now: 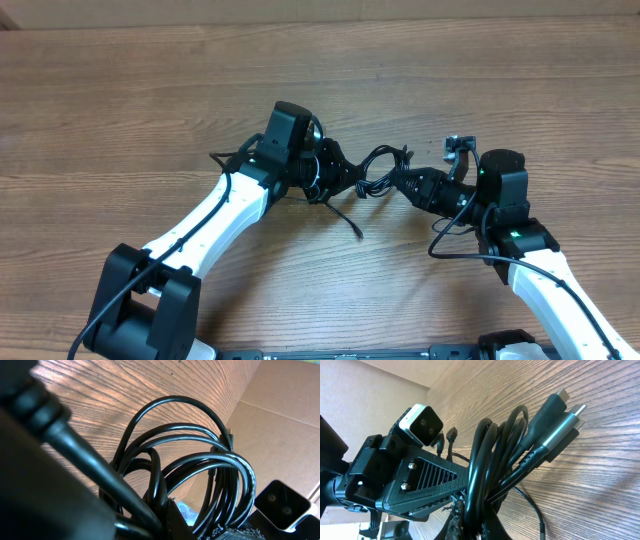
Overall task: Untangle cables
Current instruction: 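Grasp the cable loops with the right gripper while the left holds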
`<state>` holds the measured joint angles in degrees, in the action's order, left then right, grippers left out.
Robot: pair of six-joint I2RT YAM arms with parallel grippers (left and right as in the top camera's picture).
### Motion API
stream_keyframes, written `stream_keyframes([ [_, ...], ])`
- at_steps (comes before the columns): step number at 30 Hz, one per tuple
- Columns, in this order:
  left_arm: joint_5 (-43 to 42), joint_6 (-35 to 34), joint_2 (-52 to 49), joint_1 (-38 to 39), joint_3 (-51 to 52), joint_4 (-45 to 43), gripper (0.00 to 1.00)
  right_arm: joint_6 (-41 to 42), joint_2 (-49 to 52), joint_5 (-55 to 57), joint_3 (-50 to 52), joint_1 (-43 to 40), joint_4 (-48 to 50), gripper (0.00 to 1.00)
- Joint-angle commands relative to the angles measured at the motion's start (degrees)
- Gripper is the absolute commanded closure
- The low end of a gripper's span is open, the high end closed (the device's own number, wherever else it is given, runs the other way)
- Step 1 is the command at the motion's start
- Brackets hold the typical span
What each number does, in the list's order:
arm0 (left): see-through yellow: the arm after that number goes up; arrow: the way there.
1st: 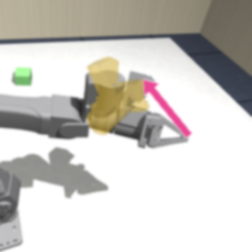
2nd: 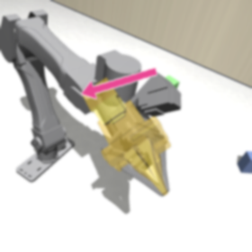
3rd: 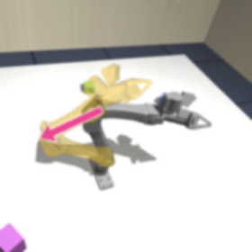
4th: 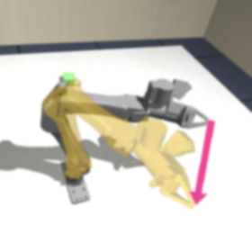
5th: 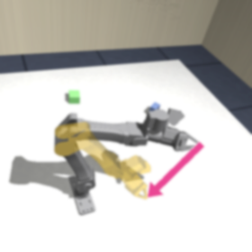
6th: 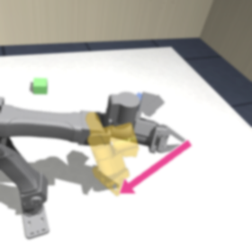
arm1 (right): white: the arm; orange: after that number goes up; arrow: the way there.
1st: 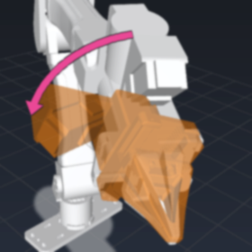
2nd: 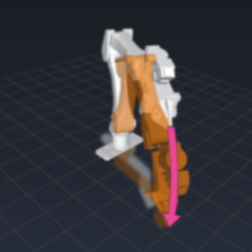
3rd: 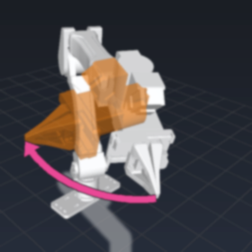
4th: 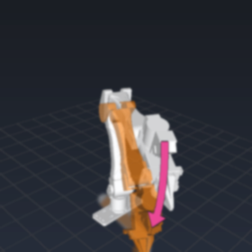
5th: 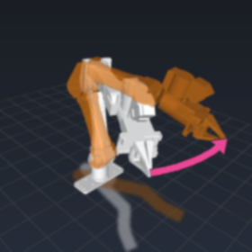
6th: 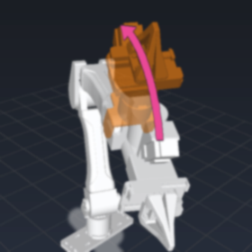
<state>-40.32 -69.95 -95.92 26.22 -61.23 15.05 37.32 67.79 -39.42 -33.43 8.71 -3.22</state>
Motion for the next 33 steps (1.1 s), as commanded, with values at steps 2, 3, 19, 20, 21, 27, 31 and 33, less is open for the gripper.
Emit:
stream_keyframes([
  [2, -2.8, 1.2, -0.1, 0.1, -1.6, -0.5, 0.96, 0.2, 0.1, 0.0, -1.1, 0.3, -0.1, 0.96],
  [3, -2.8, 1.2, -0.1, 0.1, -1.6, -0.5, 0.96, 0.2, 0.1, 0.0, -1.1, 0.3, -0.1, 0.96],
  [19, -2.6, 1.2, -0.1, 0.1, -1.6, -0.5, 0.96, 0.2, 0.1, 0.4, -1.0, 0.3, -0.1, 0.96],
  [20, -2.6, 1.2, -0.1, 0.1, -1.6, -0.5, 0.96, -0.2, 0.1, 0.4, -1.0, 0.3, -0.1, 0.96],
  [21, -2.6, 1.2, -0.1, 0.1, -1.6, -0.5, 0.96, -1.0, 0.1, 0.4, -1.0, 0.3, -0.2, 0.96],
  [27, -2.8, 1.2, -0.1, 0.1, -1.6, -0.5, 0.96, -2.4, 0.1, 5.2, -1.0, 0.3, -3.4, 0.96],
  [31, -2.6, 1.2, -0.1, 0.1, -1.6, -0.5, 0.96, -2.4, 0.1, 6.4, -1.0, 0.3, -3.8, 0.96],
  [33, -2.3, 1.2, -0.1, 0.1, -1.6, -0.5, 0.96, -2.4, 0.1, 6.4, -1.0, 0.3, -3.8, 0.96],
])
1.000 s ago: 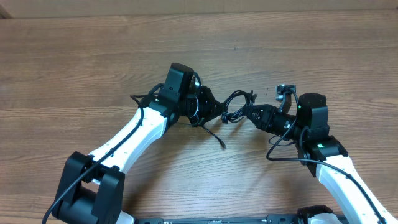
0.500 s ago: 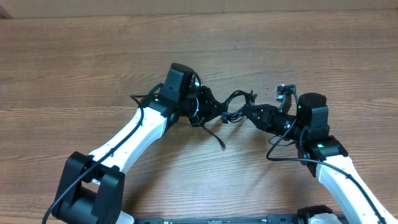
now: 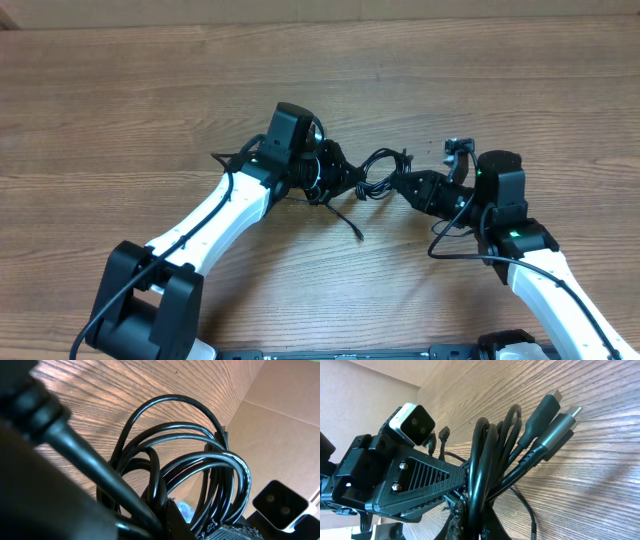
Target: Untangle cables
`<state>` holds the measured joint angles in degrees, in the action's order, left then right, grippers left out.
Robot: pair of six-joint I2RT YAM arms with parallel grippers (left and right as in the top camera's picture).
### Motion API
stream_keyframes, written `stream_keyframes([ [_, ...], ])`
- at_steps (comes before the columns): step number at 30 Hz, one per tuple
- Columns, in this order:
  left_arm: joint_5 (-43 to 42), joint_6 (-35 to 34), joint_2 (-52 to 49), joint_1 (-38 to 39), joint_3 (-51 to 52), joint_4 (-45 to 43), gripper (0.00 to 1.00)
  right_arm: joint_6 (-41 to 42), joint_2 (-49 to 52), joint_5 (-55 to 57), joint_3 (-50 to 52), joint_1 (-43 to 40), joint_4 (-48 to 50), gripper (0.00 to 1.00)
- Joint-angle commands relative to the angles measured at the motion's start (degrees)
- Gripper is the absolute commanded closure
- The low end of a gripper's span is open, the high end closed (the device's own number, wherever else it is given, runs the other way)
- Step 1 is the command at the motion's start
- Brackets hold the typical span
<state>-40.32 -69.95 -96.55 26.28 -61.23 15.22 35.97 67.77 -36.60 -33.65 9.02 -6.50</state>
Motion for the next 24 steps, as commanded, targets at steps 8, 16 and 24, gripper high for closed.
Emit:
stream_keyframes([
  [8, -2.4, 1.2, 0.6, 0.0, -1.6, -0.7, 0.96, -1.1, 0.1, 8.0, -0.8, 0.0, -2.8, 0.96],
  [16, -5.9, 0.5, 0.6, 0.0, -1.6, -2.9, 0.96, -1.1, 0.1, 12.7, -0.8, 0.0, -5.5, 0.96],
  [24, -13.8, -1.1, 0.6, 0.0, -1.6, -8.4, 0.96, -1.1, 0.1, 14.8, -0.8, 0.0, -6.9, 0.96],
])
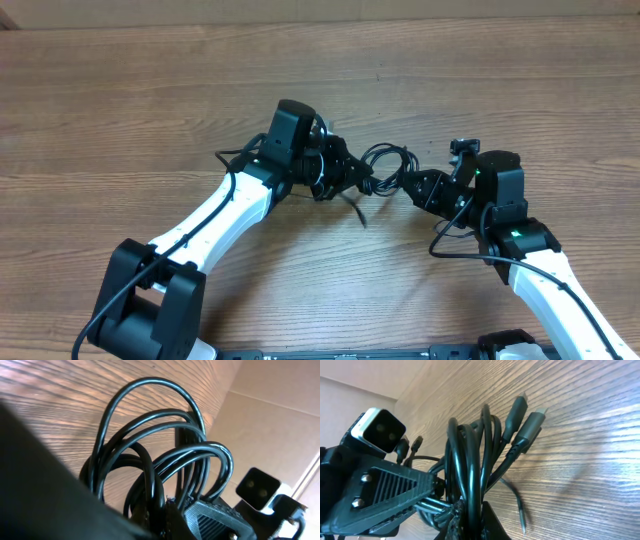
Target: Untangle cables
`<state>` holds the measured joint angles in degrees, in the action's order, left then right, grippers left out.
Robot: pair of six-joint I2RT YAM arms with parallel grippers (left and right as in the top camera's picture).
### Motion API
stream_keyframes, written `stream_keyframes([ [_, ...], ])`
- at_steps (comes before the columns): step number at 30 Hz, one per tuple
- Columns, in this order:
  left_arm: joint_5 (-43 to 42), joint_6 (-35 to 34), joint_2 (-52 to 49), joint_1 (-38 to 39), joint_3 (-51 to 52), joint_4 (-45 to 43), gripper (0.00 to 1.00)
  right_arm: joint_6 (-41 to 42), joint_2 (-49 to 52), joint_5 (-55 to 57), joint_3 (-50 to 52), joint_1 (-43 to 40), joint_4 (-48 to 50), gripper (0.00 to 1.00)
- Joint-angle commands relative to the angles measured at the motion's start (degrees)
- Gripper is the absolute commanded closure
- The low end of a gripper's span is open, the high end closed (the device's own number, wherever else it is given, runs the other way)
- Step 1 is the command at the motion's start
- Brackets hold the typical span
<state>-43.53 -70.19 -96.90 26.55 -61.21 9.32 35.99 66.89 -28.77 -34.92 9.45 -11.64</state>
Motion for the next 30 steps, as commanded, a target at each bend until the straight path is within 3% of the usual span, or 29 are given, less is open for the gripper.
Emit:
stream_keyframes([
  [1, -11.5, -1.2, 0.9, -0.3, -1.6, -3.1, 0.96, -1.1, 1.0, 7.3, 0.5, -0.5, -1.9, 0.96],
  [14, -22.0, -4.0, 0.9, -0.9, -1.6, -11.1, 0.96, -1.1, 1.0, 12.5, 0.5, -0.5, -5.1, 0.96],
  [26, -26.1, -7.0, 0.9, -1.0, -1.6, -12.8, 0.96, -1.1, 1.0, 13.7, 0.5, -0.5, -5.4, 0.96],
  [30, -23.9, -6.9, 0.9, -1.0, -1.6, -12.7, 0.85, -1.1, 1.0, 13.7, 0.5, -0.5, -5.4, 0.96],
])
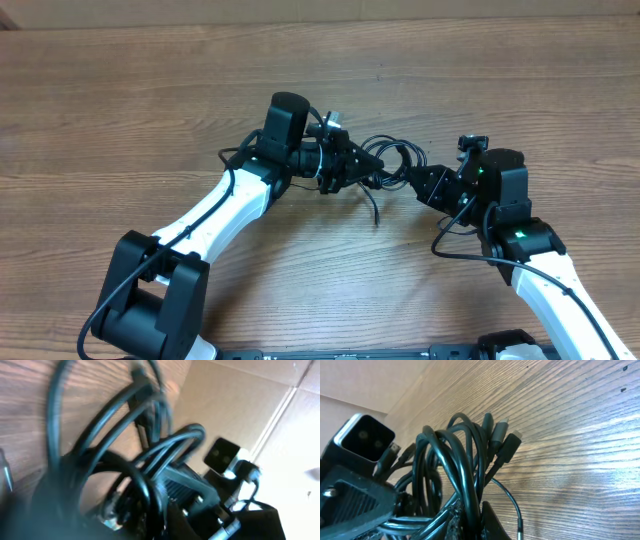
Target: Untangle cables
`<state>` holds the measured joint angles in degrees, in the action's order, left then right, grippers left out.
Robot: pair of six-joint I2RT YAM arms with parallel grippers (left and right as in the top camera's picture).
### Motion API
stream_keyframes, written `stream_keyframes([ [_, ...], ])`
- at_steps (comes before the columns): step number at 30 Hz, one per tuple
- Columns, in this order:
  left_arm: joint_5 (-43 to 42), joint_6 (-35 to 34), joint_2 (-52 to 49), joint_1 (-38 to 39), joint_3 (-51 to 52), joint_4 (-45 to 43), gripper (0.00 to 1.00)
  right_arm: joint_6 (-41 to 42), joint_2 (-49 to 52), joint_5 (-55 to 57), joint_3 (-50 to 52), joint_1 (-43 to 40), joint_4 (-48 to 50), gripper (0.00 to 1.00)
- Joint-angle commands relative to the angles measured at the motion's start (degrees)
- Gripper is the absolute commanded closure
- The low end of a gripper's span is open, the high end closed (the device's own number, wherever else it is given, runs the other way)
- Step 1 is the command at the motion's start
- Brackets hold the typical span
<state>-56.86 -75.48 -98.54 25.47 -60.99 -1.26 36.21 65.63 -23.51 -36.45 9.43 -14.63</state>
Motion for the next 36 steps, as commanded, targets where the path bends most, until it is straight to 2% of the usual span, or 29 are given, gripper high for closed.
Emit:
stream_keyframes([
  [1, -10.2, -1.4, 2.6, 0.0, -1.8, -2.2, 0.80, -1.3, 2.2, 8.4, 2.0, -0.4, -2.3, 0.96],
  [5, -7.5, -0.3, 2.6, 0.0, -1.8, -2.0, 0.50, -1.3, 2.2, 7.6, 2.0, -0.4, -1.7, 0.96],
  [8, -6.8, 0.3, 2.6, 0.0, -1.8, -2.0, 0.40, -1.3, 2.2, 6.9, 2.0, -0.4, -1.2, 0.96],
  [16, -5.5, 2.7, 2.6, 0.0, -1.8, -2.0, 0.33, -1.3, 2.2, 6.9, 2.0, -0.4, -1.1, 0.96],
  [22, -2.4, 11.6, 2.6, 0.0, -1.8, -2.0, 0.14, 0.5, 2.2, 6.2, 2.0, -0.4, -0.2, 0.96],
  [24, -1.7, 15.5, 2.6, 0.0, -1.8, -1.9, 0.07, 2.7, 2.2, 6.1, 2.0, -0.5, 0.2, 0.96],
  [27, -1.1, 18.8, 2.6, 0.0, -1.8, -1.7, 0.04, 7.7, 2.2, 6.0, 2.0, -0.5, 1.5, 0.96],
  [36, 2.9, 22.3, 2.6, -0.1, -1.8, 2.1, 0.00, 24.0, 2.2, 3.2, 2.0, -0.6, 11.8, 0.96],
])
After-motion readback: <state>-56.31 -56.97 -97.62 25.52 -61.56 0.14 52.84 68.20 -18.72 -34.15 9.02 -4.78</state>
